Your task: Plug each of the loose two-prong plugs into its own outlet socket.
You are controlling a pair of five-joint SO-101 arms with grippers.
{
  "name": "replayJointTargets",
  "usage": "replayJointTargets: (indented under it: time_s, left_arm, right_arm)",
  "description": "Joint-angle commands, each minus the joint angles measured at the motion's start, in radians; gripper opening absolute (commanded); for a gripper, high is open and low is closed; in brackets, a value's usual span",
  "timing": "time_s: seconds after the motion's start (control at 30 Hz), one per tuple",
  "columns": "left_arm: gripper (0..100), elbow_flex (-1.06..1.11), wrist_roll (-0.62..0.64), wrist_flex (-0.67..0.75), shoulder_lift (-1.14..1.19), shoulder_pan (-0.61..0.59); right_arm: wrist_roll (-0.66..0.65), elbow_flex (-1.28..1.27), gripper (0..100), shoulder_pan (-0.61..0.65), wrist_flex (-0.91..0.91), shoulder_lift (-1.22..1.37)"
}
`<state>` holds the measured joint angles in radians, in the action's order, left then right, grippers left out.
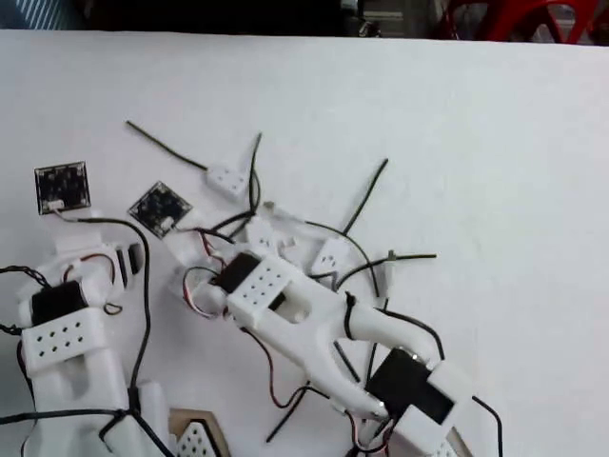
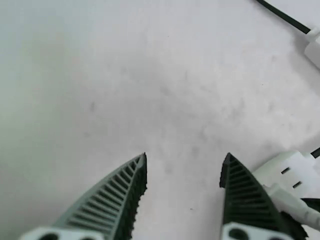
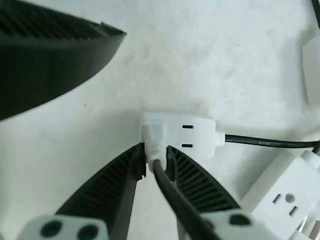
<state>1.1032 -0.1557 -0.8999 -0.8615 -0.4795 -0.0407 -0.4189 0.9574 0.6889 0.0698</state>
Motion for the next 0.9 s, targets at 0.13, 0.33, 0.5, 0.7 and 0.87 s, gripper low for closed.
replayJointTargets:
  time_s: [0.13,0.33,0.5,0.7,0.87]
  left_arm:
    - [24,-0.006,0.008,0.021,-0.028,-0.010]
    - [24,-0.006,0.008,0.021,-0.028,-0.010]
    - [24,-0.006,0.008,0.021,-0.028,-0.010]
    - [24,-0.005,0.008,0.021,-0.028,-0.010]
    - [24,-0.005,0.006,0.021,-0.027,-0.010]
  right_arm:
    - [0.006,0.110,1.7,-0.016,0.140,0.004]
    - [0.006,0.110,1.7,-0.010,0.134,0.008]
    - [0.006,0.135,1.7,-0.008,0.134,0.087]
    - [0.008,0.155,1.7,0.007,0.134,0.176]
    - [0.008,0.157,1.7,0.010,0.134,0.193]
